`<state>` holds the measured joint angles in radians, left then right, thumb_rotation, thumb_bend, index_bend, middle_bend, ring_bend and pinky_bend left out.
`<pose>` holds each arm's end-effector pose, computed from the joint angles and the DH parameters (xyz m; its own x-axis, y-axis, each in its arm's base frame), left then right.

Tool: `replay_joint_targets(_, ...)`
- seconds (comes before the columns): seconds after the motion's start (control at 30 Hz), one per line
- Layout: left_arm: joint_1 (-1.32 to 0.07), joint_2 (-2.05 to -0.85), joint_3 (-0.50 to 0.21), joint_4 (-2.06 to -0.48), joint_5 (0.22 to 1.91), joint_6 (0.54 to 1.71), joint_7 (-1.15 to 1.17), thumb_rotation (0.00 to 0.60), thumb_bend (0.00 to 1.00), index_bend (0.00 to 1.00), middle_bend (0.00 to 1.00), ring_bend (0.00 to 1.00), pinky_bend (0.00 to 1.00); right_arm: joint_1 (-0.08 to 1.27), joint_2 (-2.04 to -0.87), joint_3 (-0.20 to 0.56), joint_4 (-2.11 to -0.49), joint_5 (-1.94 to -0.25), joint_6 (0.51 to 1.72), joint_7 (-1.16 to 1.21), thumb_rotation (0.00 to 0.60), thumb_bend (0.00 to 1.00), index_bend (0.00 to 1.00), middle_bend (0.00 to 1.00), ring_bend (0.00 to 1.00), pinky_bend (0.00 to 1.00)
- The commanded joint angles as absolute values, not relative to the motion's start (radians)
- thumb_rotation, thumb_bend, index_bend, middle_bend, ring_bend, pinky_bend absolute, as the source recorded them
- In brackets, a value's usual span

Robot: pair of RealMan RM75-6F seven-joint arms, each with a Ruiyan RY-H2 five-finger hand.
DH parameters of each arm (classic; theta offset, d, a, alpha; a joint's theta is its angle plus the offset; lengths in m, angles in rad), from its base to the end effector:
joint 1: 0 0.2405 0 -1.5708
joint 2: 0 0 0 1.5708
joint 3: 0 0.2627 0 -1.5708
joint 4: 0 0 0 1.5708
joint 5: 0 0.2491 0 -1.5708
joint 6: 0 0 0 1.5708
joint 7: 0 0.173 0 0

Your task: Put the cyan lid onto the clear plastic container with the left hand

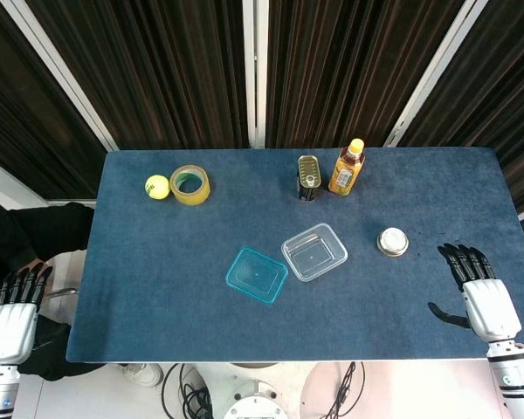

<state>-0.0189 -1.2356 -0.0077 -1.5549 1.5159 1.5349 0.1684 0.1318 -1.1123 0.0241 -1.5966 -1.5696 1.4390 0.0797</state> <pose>-0.3410 0.1811 0.0917 0.4949 0.0276 0.8685 0.8679 0.0331 -0.4956 -0.3215 -0.2222 0.1139 0.3543 -0.0611 0.9331 -0.9312 -0.1142 0.3461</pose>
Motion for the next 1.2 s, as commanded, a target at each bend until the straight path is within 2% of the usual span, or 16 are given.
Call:
replay_joint_targets(0.03, -0.022, -1.237, -0.008, -1.554, 1.513, 1.528, 0.168, 0.600, 0.03, 0.05, 0.00, 0.00, 0.00, 0.132, -1.112, 0.025, -1.598, -1.567, 1.438, 0.077, 0.600, 0.12, 0.01, 0.08, 0.00, 0.00)
replay_joint_targets(0.33, -0.030, -1.242, -0.010, -1.553, 1.515, 1.519, 0.166, 0.600, 0.03, 0.05, 0.00, 0.00, 0.00, 0.137, -1.110, 0.025, -1.606, -1.566, 1.427, 0.075, 0.600, 0.12, 0.01, 0.09, 0.00, 0.01)
replay_joint_targets(0.53, -0.049, -1.243, -0.004, -1.560, 1.540, 1.502, 0.178, 0.600, 0.03, 0.05, 0.00, 0.00, 0.00, 0.175, -1.122, 0.022, -1.599, -1.579, 1.367, 0.071, 0.600, 0.12, 0.01, 0.12, 0.00, 0.04)
replay_joint_targets(0.7, -0.062, -1.246, -0.005, -1.566, 1.559, 1.498, 0.180, 0.600, 0.03, 0.05, 0.00, 0.00, 0.00, 0.217, -1.140, 0.022, -1.595, -1.589, 1.309, 0.063, 0.600, 0.12, 0.01, 0.12, 0.00, 0.04)
replay_joint_targets(0.93, -0.135, -1.251, -0.013, -1.594, 1.625, 1.441, 0.200, 0.600, 0.03, 0.05, 0.00, 0.00, 0.00, 0.227, -1.160, 0.031, -1.576, -1.575, 1.305, 0.064, 0.600, 0.12, 0.01, 0.10, 0.00, 0.04)
replay_joint_targets(1.1, -0.175, -1.259, -0.024, -1.618, 1.639, 1.409, 0.214, 0.600, 0.03, 0.05, 0.00, 0.00, 0.00, 0.315, -1.202, 0.054, -1.575, -1.568, 1.192, 0.008, 0.600, 0.10, 0.00, 0.01, 0.00, 0.00)
replay_joint_targets(1.2, -0.183, -1.265, -0.024, -1.622, 1.640, 1.404, 0.217, 0.600, 0.03, 0.05, 0.00, 0.00, 0.00, 0.383, -1.255, 0.076, -1.564, -1.552, 1.107, -0.034, 0.600, 0.09, 0.00, 0.00, 0.00, 0.00)
